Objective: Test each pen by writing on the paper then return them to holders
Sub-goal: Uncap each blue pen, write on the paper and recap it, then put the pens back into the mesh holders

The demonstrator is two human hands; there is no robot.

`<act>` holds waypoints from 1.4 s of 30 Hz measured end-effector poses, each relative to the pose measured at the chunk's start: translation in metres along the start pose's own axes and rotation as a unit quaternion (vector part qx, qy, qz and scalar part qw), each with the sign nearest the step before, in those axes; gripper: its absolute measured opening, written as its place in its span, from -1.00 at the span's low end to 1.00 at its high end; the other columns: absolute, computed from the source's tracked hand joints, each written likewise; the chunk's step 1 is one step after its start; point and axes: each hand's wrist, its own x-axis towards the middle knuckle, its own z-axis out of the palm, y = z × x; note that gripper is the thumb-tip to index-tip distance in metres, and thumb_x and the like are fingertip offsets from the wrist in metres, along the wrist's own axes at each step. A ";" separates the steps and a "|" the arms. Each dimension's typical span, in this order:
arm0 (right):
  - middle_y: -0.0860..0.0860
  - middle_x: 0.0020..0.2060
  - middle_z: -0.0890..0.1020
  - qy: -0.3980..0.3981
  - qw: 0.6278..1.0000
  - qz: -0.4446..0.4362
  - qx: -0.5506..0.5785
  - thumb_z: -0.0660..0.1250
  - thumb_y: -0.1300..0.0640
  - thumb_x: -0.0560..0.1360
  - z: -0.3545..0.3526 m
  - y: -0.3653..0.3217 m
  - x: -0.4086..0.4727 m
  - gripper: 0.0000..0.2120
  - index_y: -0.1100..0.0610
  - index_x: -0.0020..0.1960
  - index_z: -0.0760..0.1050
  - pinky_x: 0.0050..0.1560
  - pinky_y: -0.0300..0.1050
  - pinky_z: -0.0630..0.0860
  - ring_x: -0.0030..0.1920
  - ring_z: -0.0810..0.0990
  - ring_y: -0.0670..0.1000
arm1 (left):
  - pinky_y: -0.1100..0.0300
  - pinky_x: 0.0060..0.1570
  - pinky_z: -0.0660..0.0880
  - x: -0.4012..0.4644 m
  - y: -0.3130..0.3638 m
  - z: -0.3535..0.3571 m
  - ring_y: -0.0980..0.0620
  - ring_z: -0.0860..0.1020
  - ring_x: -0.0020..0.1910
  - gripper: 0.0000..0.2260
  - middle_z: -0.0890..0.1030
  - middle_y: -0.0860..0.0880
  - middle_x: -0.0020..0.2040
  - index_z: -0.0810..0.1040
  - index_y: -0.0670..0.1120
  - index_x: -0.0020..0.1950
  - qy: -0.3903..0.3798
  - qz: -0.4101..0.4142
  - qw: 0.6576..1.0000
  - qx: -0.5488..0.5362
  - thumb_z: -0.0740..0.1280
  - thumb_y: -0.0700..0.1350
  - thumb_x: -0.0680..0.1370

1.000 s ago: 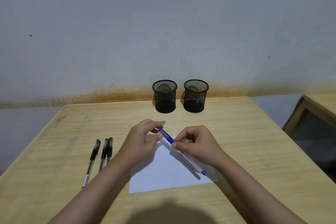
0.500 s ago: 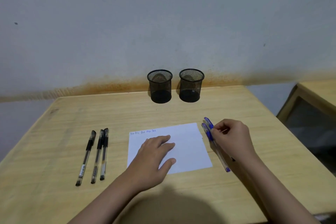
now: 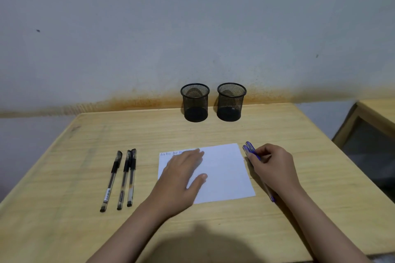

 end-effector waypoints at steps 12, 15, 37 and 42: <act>-0.02 -0.14 0.60 -0.003 0.998 -0.028 -0.055 0.44 0.10 0.39 0.007 -0.004 -0.002 -0.78 0.11 0.01 0.57 -0.26 -0.10 0.47 -0.19 0.54 -0.02 | -0.18 0.20 0.31 -0.020 -0.051 -0.065 -0.32 0.31 0.31 -0.15 0.34 -0.30 0.32 0.09 -0.22 0.45 0.144 -0.413 0.889 0.135 0.42 0.18 0.38; 0.00 -0.14 0.62 -0.006 0.998 -0.024 -0.064 0.44 0.14 0.39 0.006 -0.005 0.000 -0.80 0.12 0.00 0.57 -0.28 -0.12 0.44 -0.19 0.55 0.01 | -0.19 0.17 0.33 -0.020 -0.059 -0.066 -0.33 0.33 0.29 -0.22 0.41 -0.27 0.29 0.12 -0.22 0.45 0.151 -0.410 0.891 0.125 0.44 0.05 0.41; 0.11 -0.42 0.57 -0.065 0.975 0.117 0.178 0.47 0.30 0.39 -0.022 -0.040 0.056 -0.97 0.26 -0.18 0.63 -0.34 -0.14 0.41 -0.43 0.47 0.05 | 0.48 -0.46 0.41 0.029 -0.045 -0.081 0.05 0.58 -0.23 -0.80 0.62 -0.11 -0.09 0.56 -0.14 0.10 0.213 -0.266 0.924 -0.174 0.31 -0.31 0.51; 0.11 -0.34 0.58 -0.061 0.949 0.094 0.296 0.45 0.32 0.39 -0.029 -0.083 0.095 -0.85 0.27 -0.04 0.62 -0.32 -0.15 0.46 -0.39 0.48 0.03 | 0.32 -0.37 0.46 0.077 -0.026 -0.091 0.00 0.55 -0.27 -0.83 0.60 -0.13 -0.23 0.56 -0.07 0.01 0.222 -0.192 0.939 -0.182 0.29 -0.31 0.52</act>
